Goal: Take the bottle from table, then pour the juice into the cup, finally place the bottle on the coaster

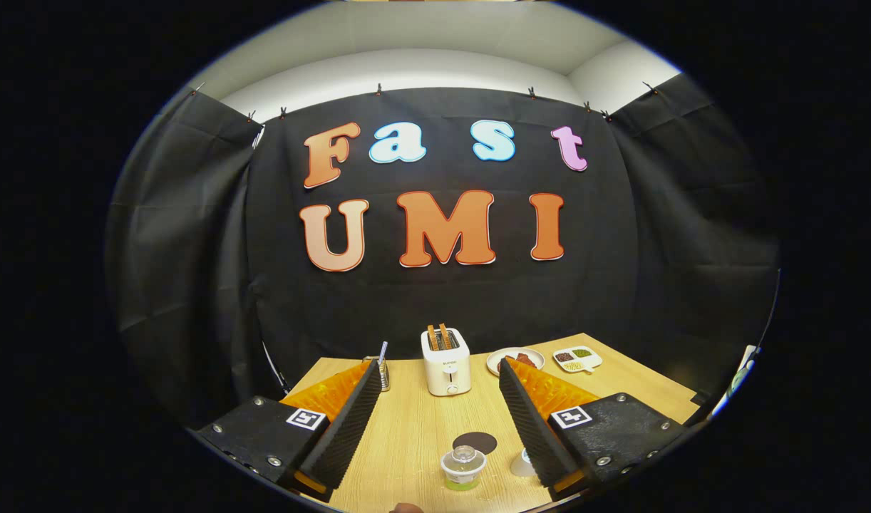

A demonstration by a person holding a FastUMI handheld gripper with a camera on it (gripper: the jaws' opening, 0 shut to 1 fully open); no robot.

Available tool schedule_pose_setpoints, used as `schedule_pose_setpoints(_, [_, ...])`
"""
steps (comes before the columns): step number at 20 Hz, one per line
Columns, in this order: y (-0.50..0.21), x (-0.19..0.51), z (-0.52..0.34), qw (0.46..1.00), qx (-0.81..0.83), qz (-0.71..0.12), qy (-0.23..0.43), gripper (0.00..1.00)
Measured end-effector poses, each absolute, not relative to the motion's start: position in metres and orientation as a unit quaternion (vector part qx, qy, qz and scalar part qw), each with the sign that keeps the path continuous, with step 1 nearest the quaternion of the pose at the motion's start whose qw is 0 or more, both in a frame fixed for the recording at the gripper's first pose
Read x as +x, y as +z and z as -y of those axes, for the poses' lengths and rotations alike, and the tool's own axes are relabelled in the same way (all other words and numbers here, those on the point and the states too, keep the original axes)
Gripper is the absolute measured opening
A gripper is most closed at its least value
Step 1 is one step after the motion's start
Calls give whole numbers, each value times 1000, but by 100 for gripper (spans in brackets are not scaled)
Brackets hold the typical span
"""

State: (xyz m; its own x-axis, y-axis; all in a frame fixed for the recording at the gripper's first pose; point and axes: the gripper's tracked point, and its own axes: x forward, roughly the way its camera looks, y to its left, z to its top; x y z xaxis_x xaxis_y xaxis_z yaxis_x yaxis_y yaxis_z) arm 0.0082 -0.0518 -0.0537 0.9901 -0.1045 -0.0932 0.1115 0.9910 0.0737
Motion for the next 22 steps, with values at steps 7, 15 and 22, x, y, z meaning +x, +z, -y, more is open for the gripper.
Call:
schedule_pose_setpoints(7, [-101, 18, 65, 994, 39, -74, -73, 99])
schedule_pose_setpoints(15, [-177, 30, 73, 987, 36, -133, -88, 99])
schedule_pose_setpoints(22, [-224, 35, 68, 983, 39, -160, -84, 99])
